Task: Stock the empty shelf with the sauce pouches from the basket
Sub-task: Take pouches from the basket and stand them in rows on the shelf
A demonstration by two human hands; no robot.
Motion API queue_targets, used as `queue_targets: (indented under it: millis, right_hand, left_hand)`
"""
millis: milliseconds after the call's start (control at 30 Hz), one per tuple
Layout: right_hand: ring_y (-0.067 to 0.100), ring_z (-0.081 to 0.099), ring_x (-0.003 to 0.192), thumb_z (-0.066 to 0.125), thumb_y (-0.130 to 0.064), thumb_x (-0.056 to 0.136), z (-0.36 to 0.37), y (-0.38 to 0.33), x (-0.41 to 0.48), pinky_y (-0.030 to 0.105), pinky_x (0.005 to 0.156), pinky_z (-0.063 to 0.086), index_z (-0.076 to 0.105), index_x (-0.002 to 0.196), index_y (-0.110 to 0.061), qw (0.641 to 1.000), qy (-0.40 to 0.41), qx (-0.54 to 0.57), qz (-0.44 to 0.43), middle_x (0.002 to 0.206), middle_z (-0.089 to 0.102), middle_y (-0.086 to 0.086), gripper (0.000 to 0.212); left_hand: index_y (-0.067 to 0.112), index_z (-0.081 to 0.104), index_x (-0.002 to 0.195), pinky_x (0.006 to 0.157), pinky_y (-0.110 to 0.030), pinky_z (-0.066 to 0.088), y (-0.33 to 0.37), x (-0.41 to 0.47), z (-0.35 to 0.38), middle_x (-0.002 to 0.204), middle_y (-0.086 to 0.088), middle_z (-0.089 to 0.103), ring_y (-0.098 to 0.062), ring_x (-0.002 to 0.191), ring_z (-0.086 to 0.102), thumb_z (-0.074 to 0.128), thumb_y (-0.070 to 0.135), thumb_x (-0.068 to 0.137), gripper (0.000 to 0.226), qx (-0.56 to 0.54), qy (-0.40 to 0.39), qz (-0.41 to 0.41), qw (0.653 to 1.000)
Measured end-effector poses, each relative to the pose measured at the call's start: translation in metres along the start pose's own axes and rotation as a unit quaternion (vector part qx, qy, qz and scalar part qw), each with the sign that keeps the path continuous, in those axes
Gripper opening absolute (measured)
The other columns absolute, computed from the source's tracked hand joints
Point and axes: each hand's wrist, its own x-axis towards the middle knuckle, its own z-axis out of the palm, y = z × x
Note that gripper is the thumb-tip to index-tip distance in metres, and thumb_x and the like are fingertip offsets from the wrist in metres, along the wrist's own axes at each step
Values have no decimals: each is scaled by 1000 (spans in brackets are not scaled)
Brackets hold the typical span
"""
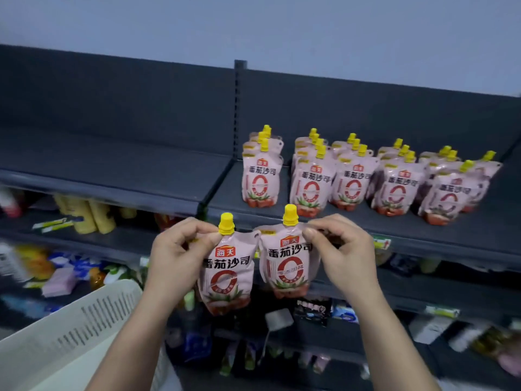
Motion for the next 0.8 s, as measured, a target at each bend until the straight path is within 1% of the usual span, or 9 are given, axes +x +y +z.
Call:
queue_targets:
  millis: [133,233,333,400,467,533,600,700,800]
  right_hand:
    - [3,62,77,73,-3,78,-62,23,14,15,71,45,70,76,-28,1000,22,-8,14,81,68,-15,25]
    - [2,62,77,73,-1,77,-107,41,25,16,72,46,70,77,-27,999,32,-22,20,76,69,-15,26]
    - [6,64,79,73,-2,78,-146,60,37,20,73,48,72,78,-27,998,40,-31,27,79,70,-11,25]
    - [5,65,80,73,-4,78,-168,71,46,21,74,50,71,77,-35,998,46,-31,34,77,71,-15,32]
    - [0,64,79,72,-4,79,-187,82,57,18,74,50,68,74,-43,997,52,-31,42,75,70,-23,40]
    - [-2,63,78,71,-5,80,-200,94,69,16,72,50,67,74,-44,996,60,-28,51,76,69,-26,40]
    - [0,64,78,71,-6,80,-211,108,83,17,72,50,68,75,-41,995,71,-30,58,76,70,-25,36]
    - [-1,64,76,71,-5,80,-219,129,102,15,69,50,69,76,-38,995,77,-31,60,75,70,-24,33]
    - [-4,62,74,71,-6,80,-220,148,120,9,67,46,68,75,-37,994,82,-31,68,73,68,-27,32]
  left_hand:
    - [27,70,70,58,-14,43,13,11,63,60,9,65,1,57,53,68,23,71,5,-41,-25,3,999]
    - [28,70,71,61,-20,45,18,21,111,60,11,65,-1,59,53,70,25,70,2,-69,-40,4,997]
    - [33,72,69,67,-30,47,26,30,158,61,12,66,-6,62,55,76,21,72,14,-85,-51,4,995]
    - [35,72,69,70,-39,50,32,38,187,62,13,67,-13,66,57,75,14,74,22,-93,-56,-6,994]
    - [36,72,69,72,-41,51,39,49,212,63,12,67,-16,68,58,73,23,70,13,-108,-66,-14,992]
    - [34,72,69,73,-45,51,45,63,234,62,11,66,-19,70,58,72,29,67,6,-119,-73,-19,990]
    - [35,72,68,72,-41,50,47,79,254,59,13,64,-14,67,58,70,26,69,9,-117,-77,-17,990]
    - [28,70,69,68,-31,48,42,101,279,55,15,63,1,58,55,73,12,77,18,-102,-85,1,991]
    - [28,68,70,67,-28,47,34,120,297,58,16,65,3,59,56,71,6,80,24,-93,-80,4,993]
